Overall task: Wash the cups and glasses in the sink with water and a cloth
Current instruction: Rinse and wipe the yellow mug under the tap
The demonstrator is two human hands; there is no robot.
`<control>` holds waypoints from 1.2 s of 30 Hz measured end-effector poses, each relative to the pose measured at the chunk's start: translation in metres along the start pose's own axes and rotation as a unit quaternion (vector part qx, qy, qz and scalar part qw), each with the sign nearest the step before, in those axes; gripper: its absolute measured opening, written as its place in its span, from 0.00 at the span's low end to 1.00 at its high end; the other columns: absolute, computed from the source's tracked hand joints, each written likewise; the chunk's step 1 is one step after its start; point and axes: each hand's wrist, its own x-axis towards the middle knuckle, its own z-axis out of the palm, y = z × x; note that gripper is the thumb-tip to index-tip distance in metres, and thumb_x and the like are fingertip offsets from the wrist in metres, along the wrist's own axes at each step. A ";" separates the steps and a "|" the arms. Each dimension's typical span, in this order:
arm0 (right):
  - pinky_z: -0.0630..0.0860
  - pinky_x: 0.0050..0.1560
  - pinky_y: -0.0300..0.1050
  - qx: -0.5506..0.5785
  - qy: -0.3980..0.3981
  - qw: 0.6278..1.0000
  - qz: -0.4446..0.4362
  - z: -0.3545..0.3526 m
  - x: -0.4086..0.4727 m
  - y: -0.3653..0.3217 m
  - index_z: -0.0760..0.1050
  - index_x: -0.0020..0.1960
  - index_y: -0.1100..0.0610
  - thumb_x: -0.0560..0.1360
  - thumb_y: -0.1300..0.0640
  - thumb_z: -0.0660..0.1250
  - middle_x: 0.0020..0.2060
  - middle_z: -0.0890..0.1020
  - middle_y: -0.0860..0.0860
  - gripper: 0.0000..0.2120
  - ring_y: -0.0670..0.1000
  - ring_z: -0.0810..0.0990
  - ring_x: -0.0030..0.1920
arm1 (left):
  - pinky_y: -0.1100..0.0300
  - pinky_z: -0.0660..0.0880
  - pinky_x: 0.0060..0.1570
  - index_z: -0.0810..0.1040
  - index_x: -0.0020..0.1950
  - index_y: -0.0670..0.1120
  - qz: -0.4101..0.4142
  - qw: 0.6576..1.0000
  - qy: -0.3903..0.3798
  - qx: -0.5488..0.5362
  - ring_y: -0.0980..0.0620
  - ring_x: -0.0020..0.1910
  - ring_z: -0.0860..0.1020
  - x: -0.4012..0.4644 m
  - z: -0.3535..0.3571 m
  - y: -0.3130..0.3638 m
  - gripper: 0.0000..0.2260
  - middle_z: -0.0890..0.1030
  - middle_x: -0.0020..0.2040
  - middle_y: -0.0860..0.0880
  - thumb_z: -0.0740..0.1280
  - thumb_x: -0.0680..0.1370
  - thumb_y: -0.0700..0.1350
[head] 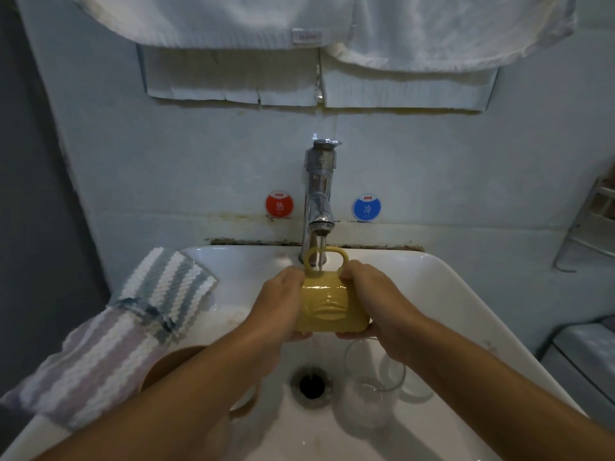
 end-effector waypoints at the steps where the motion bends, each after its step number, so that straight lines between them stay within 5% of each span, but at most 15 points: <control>1: 0.83 0.47 0.52 0.003 0.006 1.000 0.003 0.000 0.000 -0.001 0.69 0.50 0.50 0.82 0.49 0.57 0.53 0.75 0.55 0.06 0.56 0.78 0.52 | 0.45 0.81 0.51 0.72 0.64 0.51 -0.006 1.000 0.005 -0.008 0.43 0.55 0.78 0.000 0.000 0.000 0.14 0.76 0.58 0.44 0.54 0.84 0.55; 13: 0.81 0.49 0.51 0.008 0.027 1.000 -0.003 -0.006 0.001 -0.003 0.66 0.46 0.48 0.83 0.49 0.55 0.49 0.75 0.53 0.08 0.56 0.77 0.50 | 0.46 0.81 0.51 0.73 0.65 0.53 0.033 0.999 -0.041 0.007 0.45 0.57 0.78 -0.004 0.002 0.001 0.13 0.76 0.60 0.47 0.61 0.81 0.54; 18: 0.81 0.49 0.52 0.001 0.029 1.000 0.008 -0.005 0.004 -0.001 0.68 0.56 0.51 0.83 0.48 0.55 0.53 0.75 0.55 0.08 0.57 0.77 0.54 | 0.46 0.82 0.50 0.71 0.64 0.49 -0.017 0.999 0.004 -0.030 0.42 0.54 0.78 -0.002 0.003 0.003 0.14 0.76 0.57 0.43 0.55 0.83 0.54; 23: 0.80 0.45 0.50 0.009 0.020 1.000 0.000 -0.006 0.003 -0.002 0.66 0.46 0.48 0.83 0.48 0.55 0.48 0.75 0.52 0.08 0.54 0.77 0.48 | 0.43 0.82 0.49 0.73 0.66 0.47 -0.020 0.999 0.008 -0.045 0.41 0.54 0.79 -0.004 0.000 0.004 0.17 0.78 0.59 0.41 0.53 0.84 0.54; 31: 0.83 0.47 0.50 -0.029 -0.026 0.999 -0.016 -0.003 0.003 0.002 0.68 0.61 0.50 0.80 0.46 0.62 0.54 0.75 0.52 0.13 0.55 0.77 0.53 | 0.45 0.81 0.51 0.70 0.67 0.52 0.009 1.000 -0.008 0.013 0.45 0.56 0.76 -0.009 -0.001 0.004 0.15 0.74 0.60 0.47 0.62 0.81 0.54; 36: 0.83 0.47 0.50 -0.034 -0.033 0.999 -0.018 0.000 0.003 0.002 0.68 0.62 0.50 0.80 0.46 0.62 0.56 0.74 0.53 0.14 0.56 0.77 0.55 | 0.45 0.81 0.51 0.72 0.64 0.51 0.001 1.000 0.023 0.012 0.43 0.56 0.77 -0.007 0.000 0.005 0.13 0.75 0.59 0.44 0.56 0.83 0.54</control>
